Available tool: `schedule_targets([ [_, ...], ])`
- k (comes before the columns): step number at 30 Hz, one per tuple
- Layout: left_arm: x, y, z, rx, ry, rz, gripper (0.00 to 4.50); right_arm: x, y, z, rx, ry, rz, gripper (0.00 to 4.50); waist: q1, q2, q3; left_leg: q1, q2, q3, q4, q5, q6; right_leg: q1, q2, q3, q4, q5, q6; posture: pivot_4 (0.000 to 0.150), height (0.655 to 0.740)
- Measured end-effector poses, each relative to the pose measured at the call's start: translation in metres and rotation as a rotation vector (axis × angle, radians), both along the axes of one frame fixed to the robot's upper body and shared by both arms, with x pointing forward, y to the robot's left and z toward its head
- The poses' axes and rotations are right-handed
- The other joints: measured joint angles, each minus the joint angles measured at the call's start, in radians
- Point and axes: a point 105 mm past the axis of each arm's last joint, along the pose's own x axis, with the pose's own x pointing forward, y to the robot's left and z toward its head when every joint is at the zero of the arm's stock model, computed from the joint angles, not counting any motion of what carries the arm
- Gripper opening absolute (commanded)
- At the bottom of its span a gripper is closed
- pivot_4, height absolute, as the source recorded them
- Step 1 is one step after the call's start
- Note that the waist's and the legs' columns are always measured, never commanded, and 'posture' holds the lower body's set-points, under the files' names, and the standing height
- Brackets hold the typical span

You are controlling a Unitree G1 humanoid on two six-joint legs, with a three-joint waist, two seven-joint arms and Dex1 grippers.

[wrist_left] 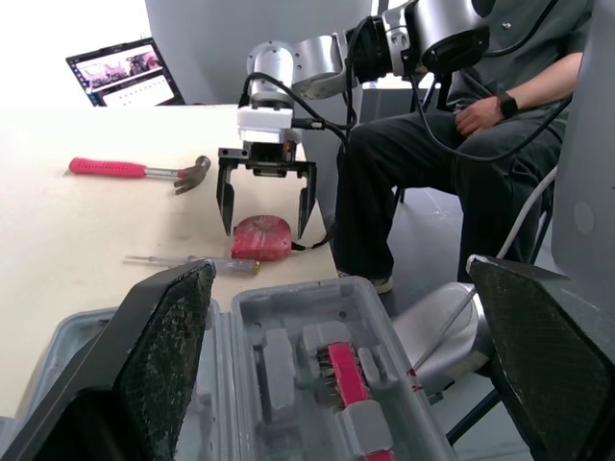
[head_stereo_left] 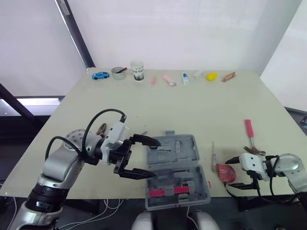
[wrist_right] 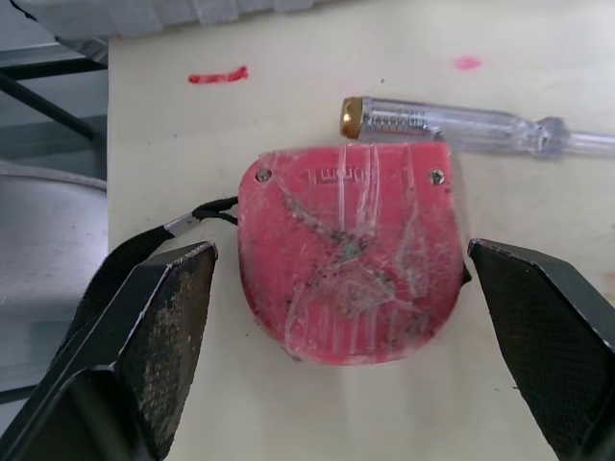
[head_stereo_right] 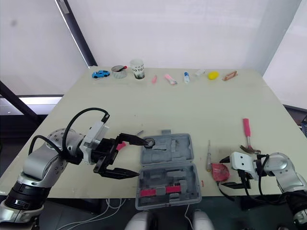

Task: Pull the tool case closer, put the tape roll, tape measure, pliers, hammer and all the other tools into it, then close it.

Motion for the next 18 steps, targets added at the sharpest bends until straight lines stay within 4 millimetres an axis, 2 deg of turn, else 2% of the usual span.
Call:
schedule_targets([
  [5, -0.0005, 0.0011, -0.0009, 0.003, 0.000, 0.002, 4.50, 0.0031, 0.0014, -0.0019, -0.006, -0.009, 0.001, 4.41, 0.000, 0.000, 0.000, 0.000, 0.000, 0.000, 0.000, 0.000, 0.000, 0.000, 0.000, 0.000, 0.000, 0.000, 0.000, 0.150, 0.7400],
  [10, -0.0007, 0.0023, -0.0008, 0.010, -0.005, 0.002, 4.50, 0.0037, 0.0039, -0.0028, -0.001, -0.007, 0.007, 2.93, -0.001, 0.000, 0.000, 0.001, 0.000, 0.001, 0.000, 0.000, 0.000, 0.000, 0.000, 0.000, 0.000, 0.000, 0.000, 0.150, 0.7400],
  [18, -0.0005, 0.0033, 0.0000, 0.012, -0.014, 0.004, 4.50, 0.0009, 0.0012, -0.0025, -0.011, 0.000, 0.014, 2.94, 0.000, 0.000, 0.000, 0.001, 0.000, 0.001, 0.000, 0.000, 0.000, 0.000, 0.000, 0.001, 0.001, 0.000, 0.000, 0.150, 0.7400],
])
